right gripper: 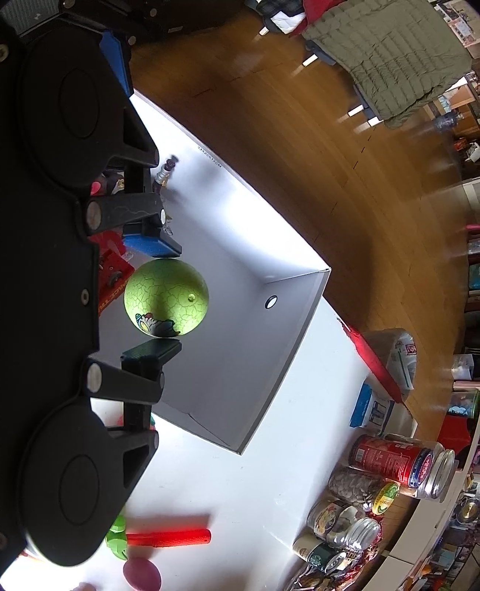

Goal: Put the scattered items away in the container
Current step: 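Open both tools to drop the action figure and green egg into the box, then withdraw both tools from the box back over the table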

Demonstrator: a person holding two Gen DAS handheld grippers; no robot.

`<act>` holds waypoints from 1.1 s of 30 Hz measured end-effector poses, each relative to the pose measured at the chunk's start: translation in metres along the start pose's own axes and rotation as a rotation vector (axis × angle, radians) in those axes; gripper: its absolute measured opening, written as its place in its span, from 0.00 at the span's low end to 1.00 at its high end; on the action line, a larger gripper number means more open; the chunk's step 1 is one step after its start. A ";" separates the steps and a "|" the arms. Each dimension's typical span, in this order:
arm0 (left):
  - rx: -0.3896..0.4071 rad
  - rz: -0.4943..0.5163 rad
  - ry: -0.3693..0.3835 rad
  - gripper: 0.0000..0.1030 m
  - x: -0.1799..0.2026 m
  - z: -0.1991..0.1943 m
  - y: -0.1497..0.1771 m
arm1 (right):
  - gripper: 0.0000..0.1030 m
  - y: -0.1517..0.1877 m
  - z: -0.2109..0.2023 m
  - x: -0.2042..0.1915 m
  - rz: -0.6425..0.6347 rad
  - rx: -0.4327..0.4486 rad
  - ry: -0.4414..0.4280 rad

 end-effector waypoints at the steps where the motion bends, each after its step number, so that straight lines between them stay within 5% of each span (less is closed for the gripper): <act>1: -0.005 0.005 0.001 0.94 0.001 0.000 0.000 | 0.49 -0.001 0.000 0.000 0.001 0.005 -0.001; 21: 0.028 0.050 -0.003 0.96 0.018 -0.027 0.012 | 0.60 0.027 -0.073 0.031 0.068 0.141 -0.024; 33: 0.088 0.177 0.049 0.97 0.103 -0.073 0.025 | 0.75 0.089 -0.153 0.103 0.163 0.258 0.070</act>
Point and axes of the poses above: each gripper's, at about its wrist camera, not at the fingertips, and z roughly the way its jaws point, x to its right, y to its underside, the point moved 6 cm from there along z, roughly the way its jaws point
